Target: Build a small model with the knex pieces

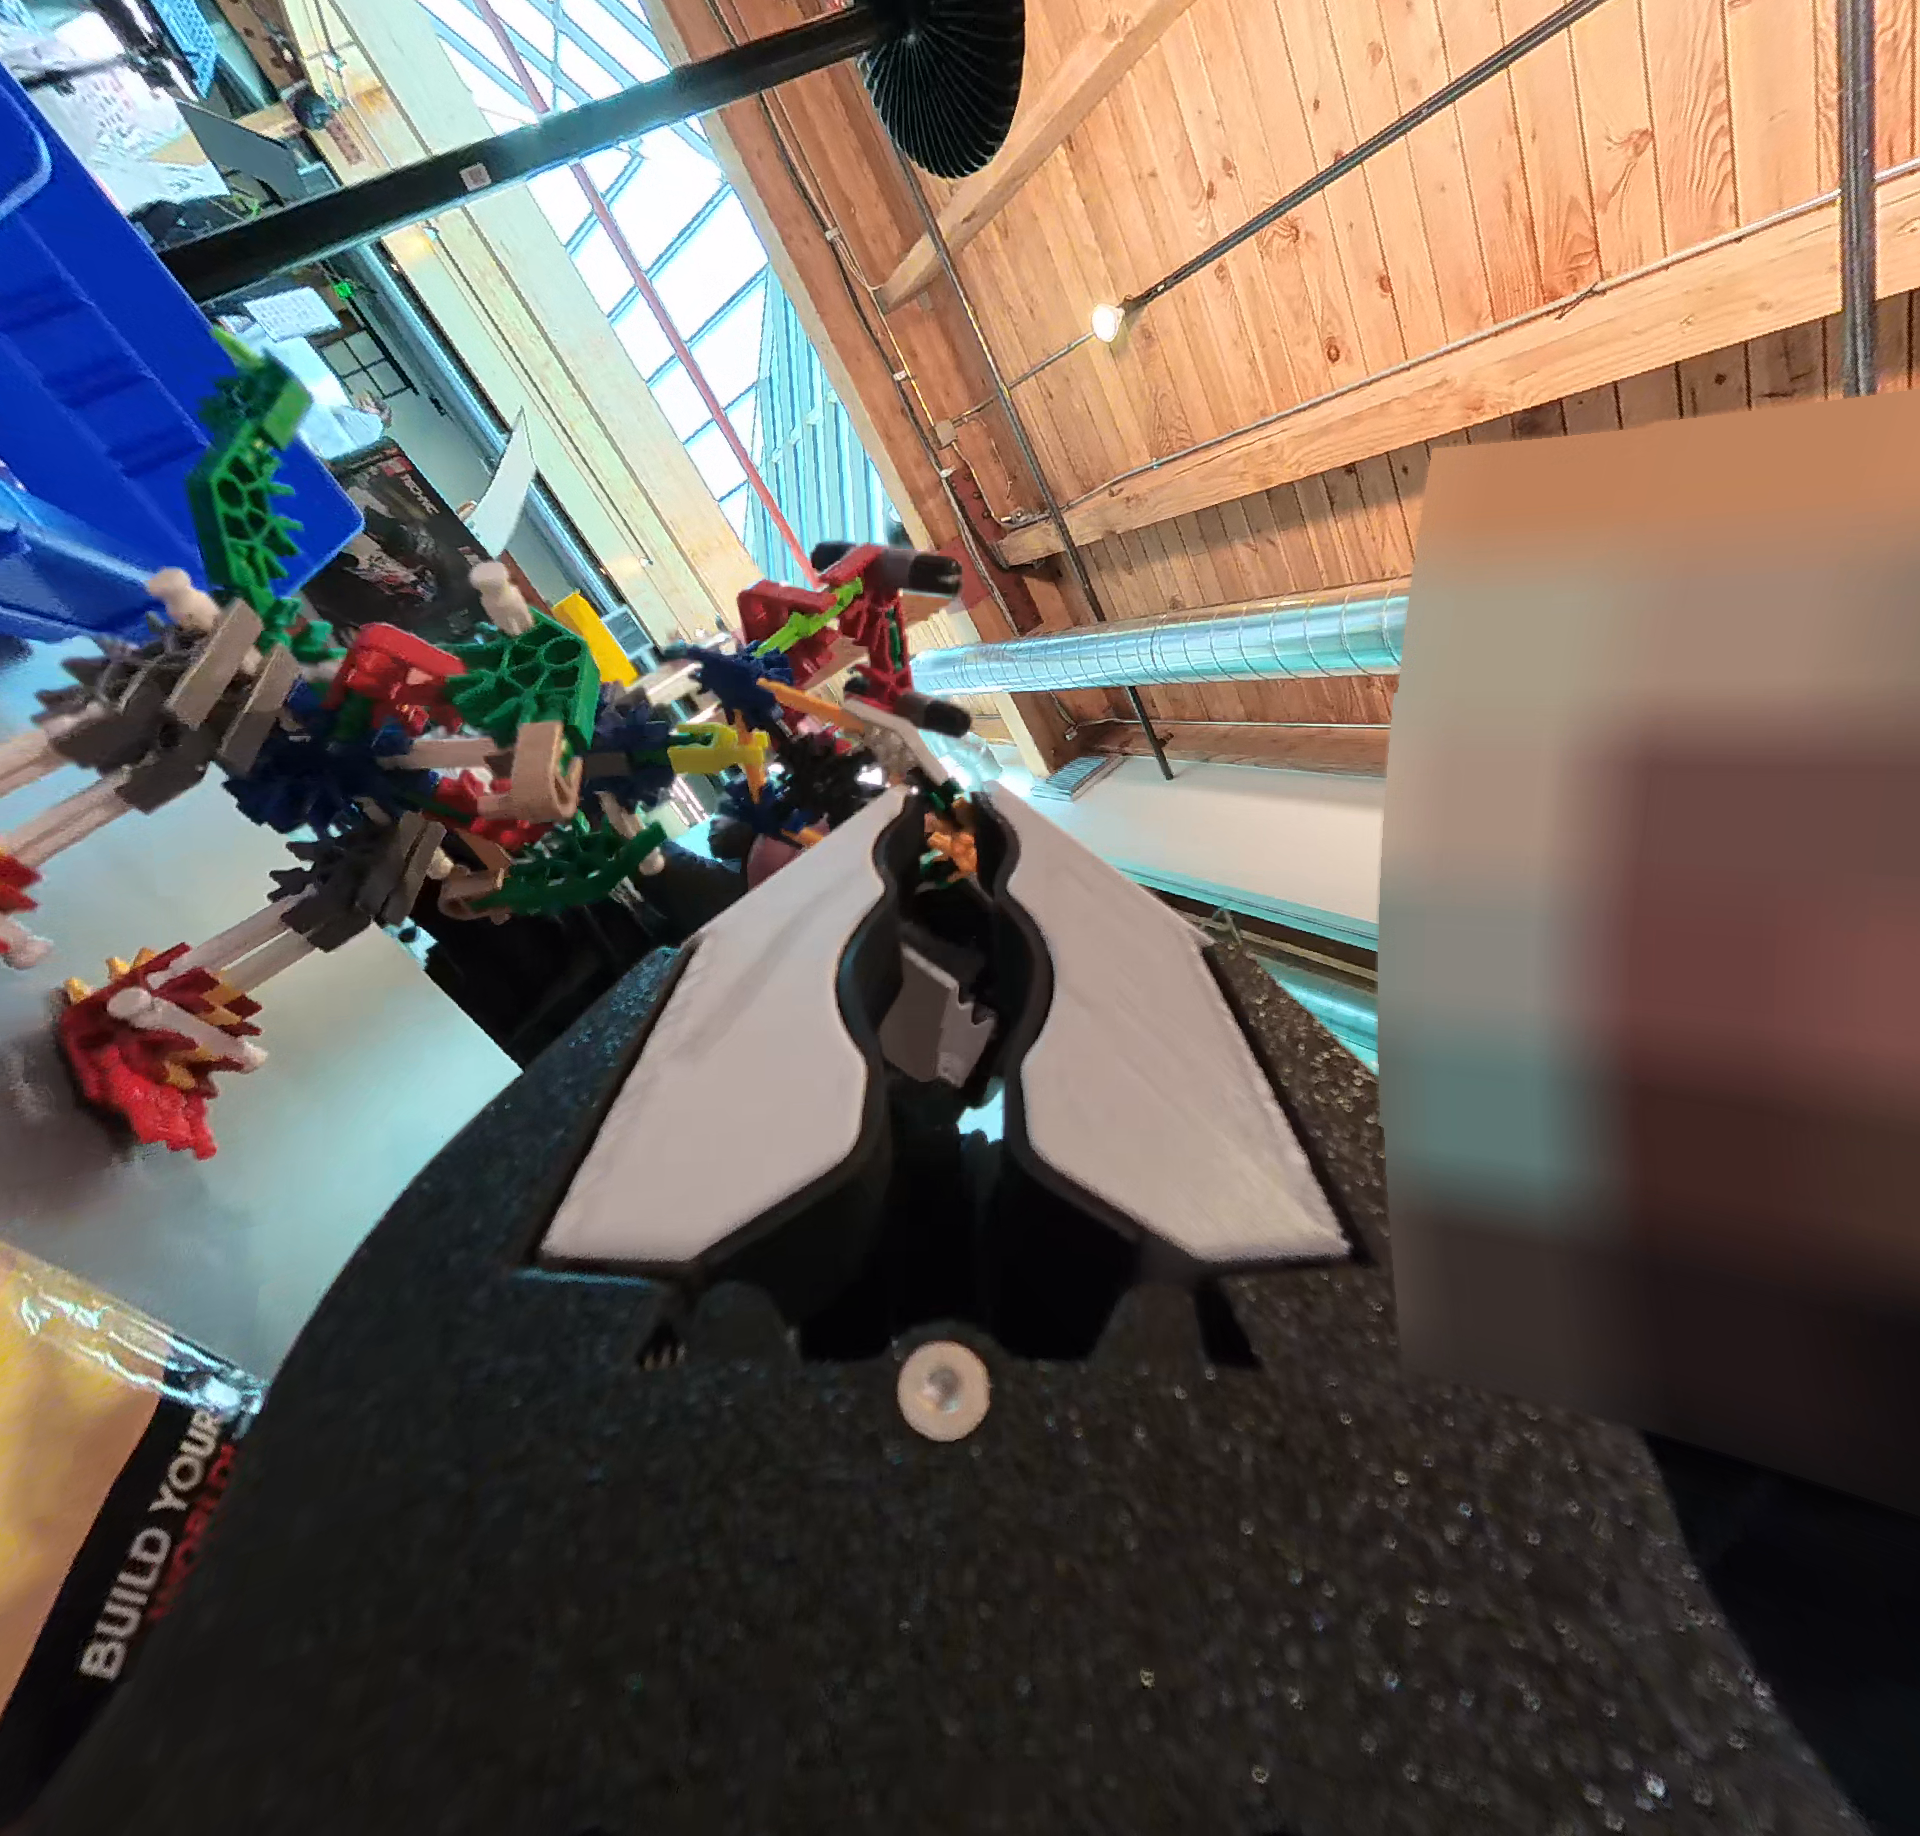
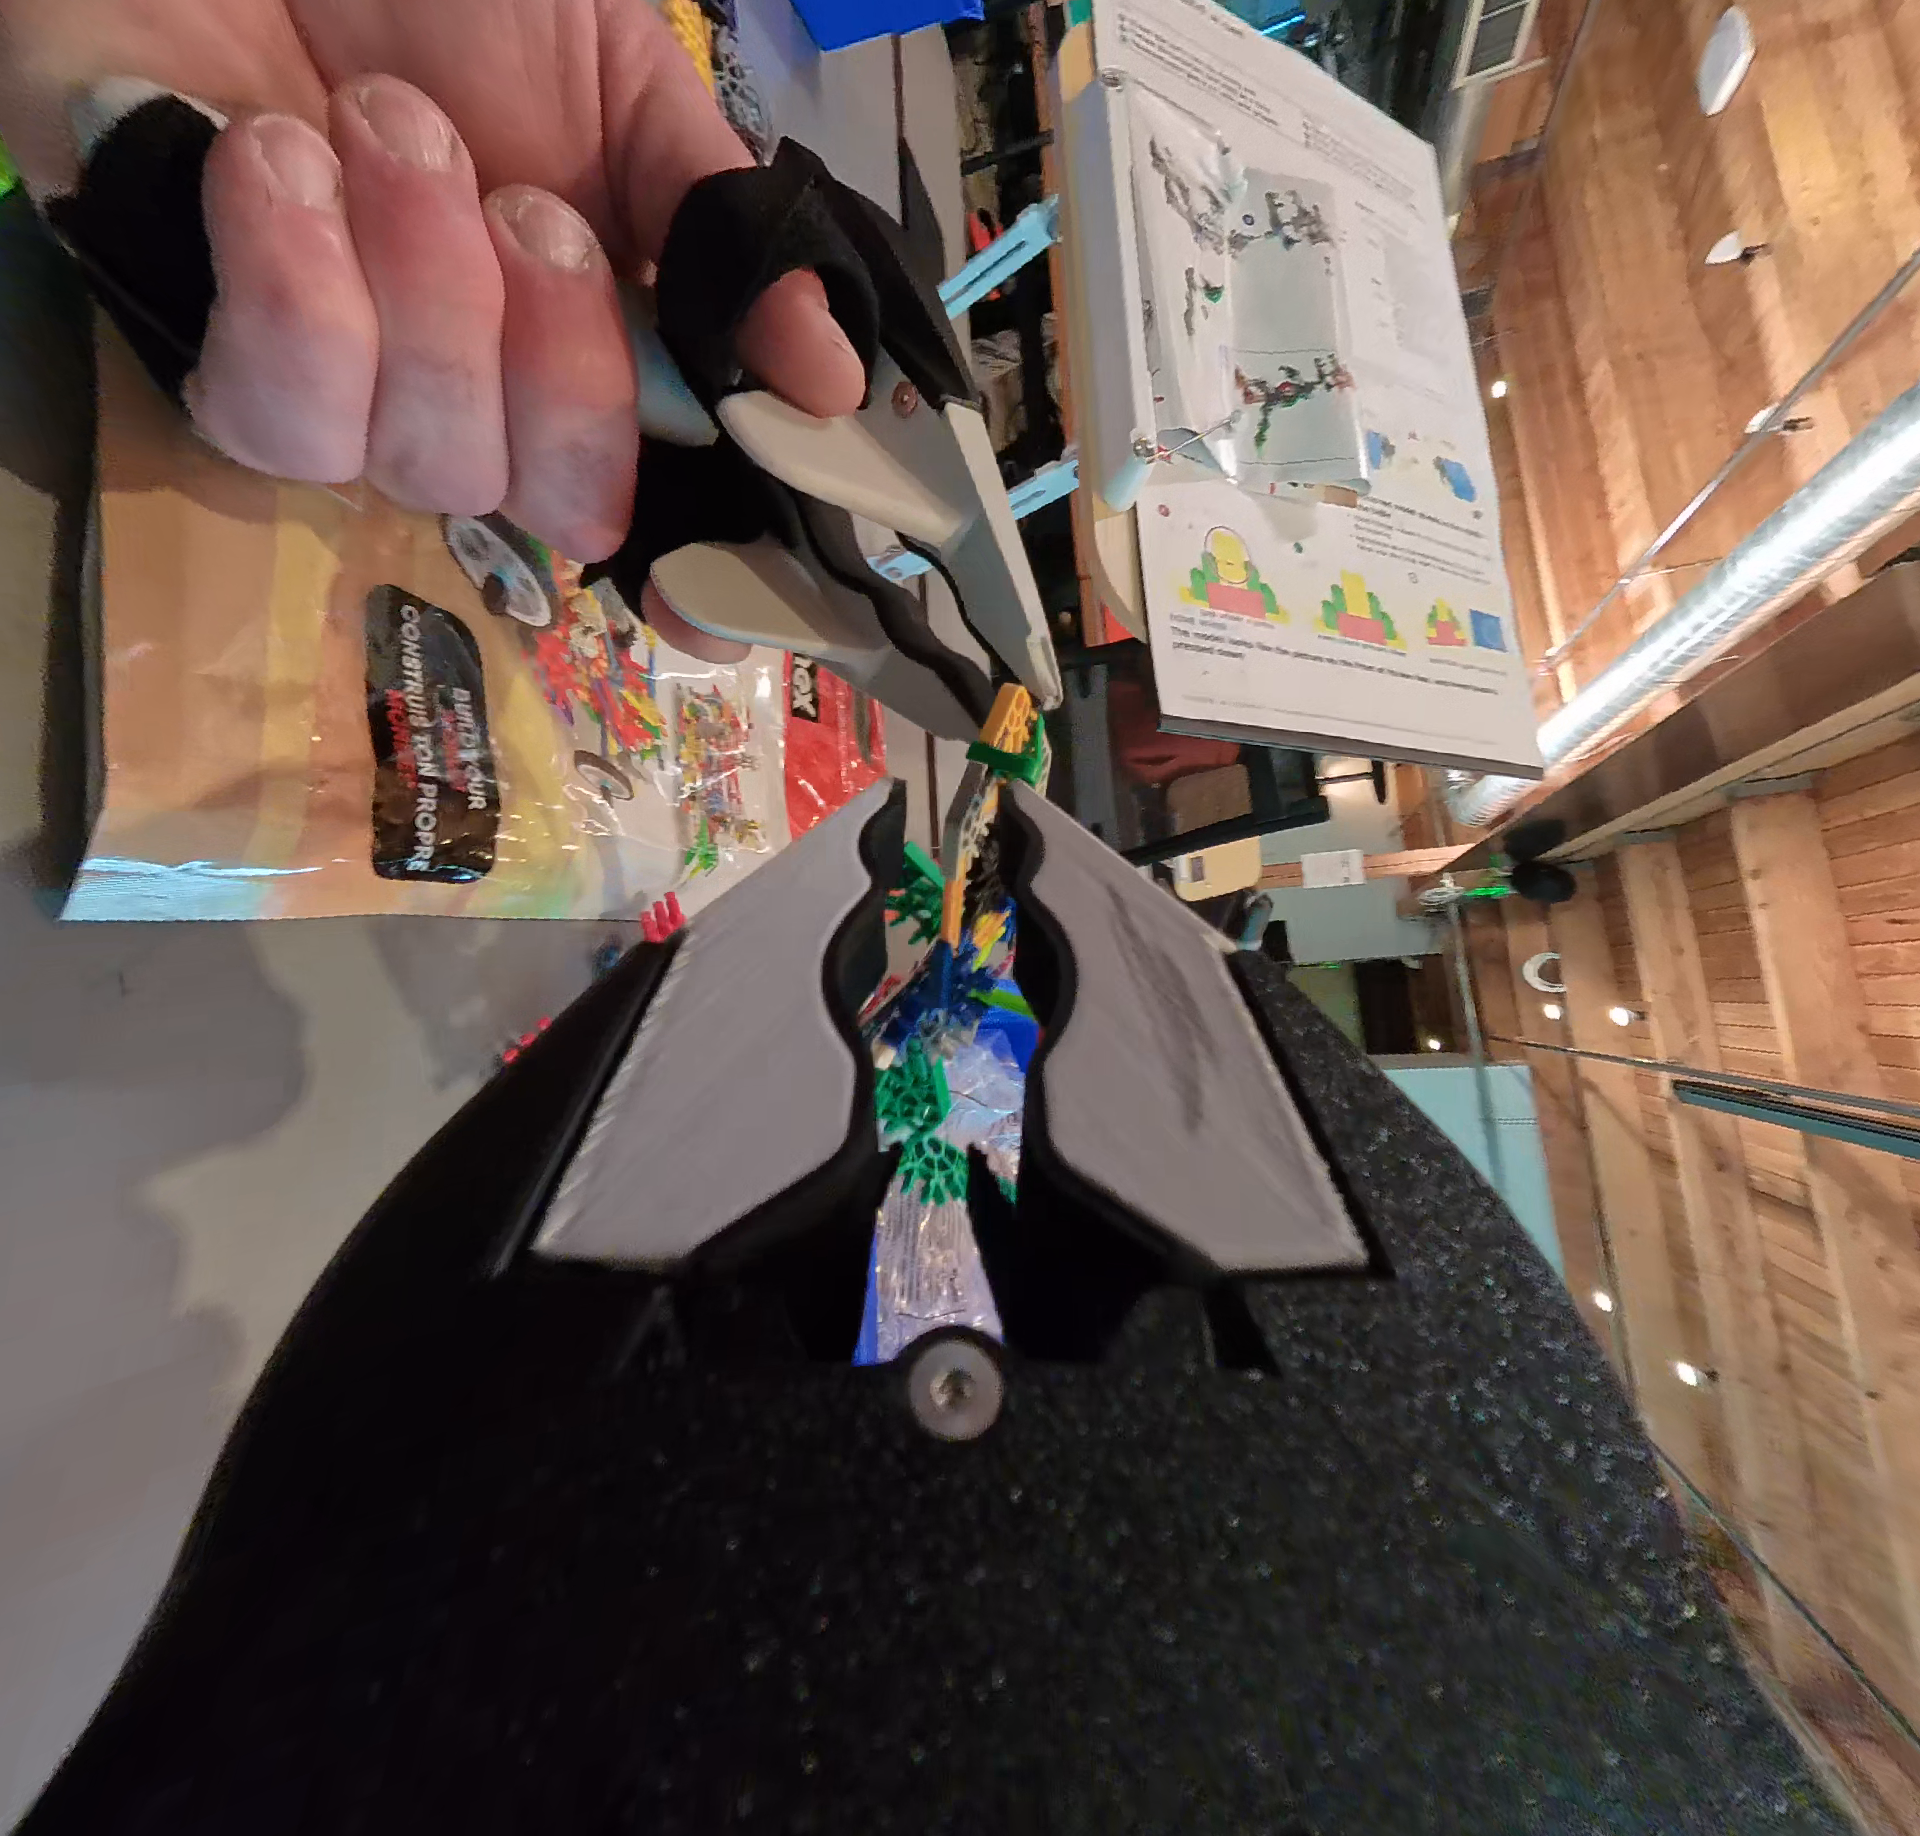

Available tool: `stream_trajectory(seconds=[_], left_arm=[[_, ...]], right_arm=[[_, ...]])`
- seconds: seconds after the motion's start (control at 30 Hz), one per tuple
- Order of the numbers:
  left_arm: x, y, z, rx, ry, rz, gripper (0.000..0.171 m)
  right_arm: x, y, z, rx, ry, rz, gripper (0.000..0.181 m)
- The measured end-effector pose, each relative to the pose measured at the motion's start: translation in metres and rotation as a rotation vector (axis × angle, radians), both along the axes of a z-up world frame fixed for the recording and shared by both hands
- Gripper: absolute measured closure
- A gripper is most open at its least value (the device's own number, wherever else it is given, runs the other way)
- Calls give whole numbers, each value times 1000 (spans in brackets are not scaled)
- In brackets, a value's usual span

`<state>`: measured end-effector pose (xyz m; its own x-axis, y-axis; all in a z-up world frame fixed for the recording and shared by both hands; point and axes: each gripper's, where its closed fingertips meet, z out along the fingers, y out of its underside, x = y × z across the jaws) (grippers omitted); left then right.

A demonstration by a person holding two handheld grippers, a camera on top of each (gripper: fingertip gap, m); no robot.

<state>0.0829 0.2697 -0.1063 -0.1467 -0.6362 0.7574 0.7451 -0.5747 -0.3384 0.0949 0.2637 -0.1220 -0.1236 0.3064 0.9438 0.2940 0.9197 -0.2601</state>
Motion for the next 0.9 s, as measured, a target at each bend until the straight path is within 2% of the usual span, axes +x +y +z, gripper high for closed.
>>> stream_trajectory(seconds=[0.17, 0.3, 0.4, 0.57, 0.9], left_arm=[[-2, 2, -3, 1, 19, 5, 165], [1, 2, -3, 15, 44, -3, 166], [2, 1, -3, 28, 65, -7, 166], [1, 0, -3, 38, 72, -14, 167], [4, -2, -4, 54, 87, -47, 167]], right_arm=[[11, -8, 18, -114, -18, 50, 164], [10, 8, 42, -210, -26, 11, 166], [3, 18, 40, -156, -117, -11, 170], [-7, 22, 25, 43, -304, 33, 169], [-15, 18, 12, 131, -477, 127, 162]])
